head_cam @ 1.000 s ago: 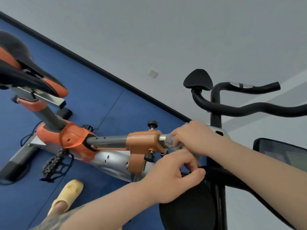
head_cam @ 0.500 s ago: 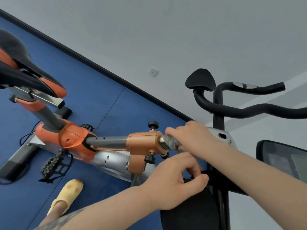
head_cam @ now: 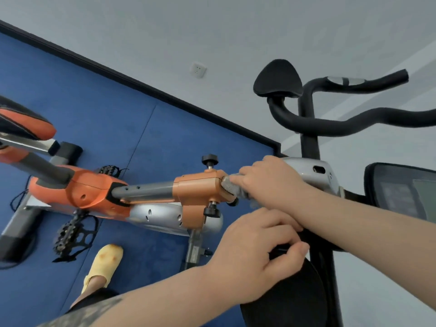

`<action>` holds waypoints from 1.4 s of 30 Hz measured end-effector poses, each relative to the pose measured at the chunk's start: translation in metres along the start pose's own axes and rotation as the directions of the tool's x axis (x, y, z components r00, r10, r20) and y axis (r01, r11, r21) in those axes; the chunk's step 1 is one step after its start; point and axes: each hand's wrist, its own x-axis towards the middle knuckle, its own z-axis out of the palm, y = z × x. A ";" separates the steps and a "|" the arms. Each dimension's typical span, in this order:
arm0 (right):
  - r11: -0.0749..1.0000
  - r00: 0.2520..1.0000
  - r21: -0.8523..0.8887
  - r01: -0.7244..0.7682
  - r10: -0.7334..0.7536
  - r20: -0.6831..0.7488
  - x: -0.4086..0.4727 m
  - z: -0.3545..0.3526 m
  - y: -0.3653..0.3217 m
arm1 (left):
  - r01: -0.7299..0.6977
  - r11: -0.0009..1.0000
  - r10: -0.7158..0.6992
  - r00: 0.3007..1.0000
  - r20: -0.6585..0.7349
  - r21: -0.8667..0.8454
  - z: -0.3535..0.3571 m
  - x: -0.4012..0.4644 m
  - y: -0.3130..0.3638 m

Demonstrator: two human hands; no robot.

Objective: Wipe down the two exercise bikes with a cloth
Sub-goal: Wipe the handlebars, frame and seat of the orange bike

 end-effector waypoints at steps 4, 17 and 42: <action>0.999 0.997 0.008 -0.045 0.044 0.067 0.022 -0.016 -0.003 | 0.006 1.000 -0.007 1.000 0.027 0.009 -0.001 0.001 -0.003; 0.994 0.999 0.111 0.008 -0.012 0.030 -0.008 0.000 0.000 | -0.113 0.983 0.120 0.992 -0.039 0.146 0.002 0.002 -0.005; 0.993 0.963 0.042 -0.114 0.100 0.250 0.012 -0.023 0.004 | -0.110 0.984 0.114 0.993 -0.020 0.141 -0.001 0.003 -0.004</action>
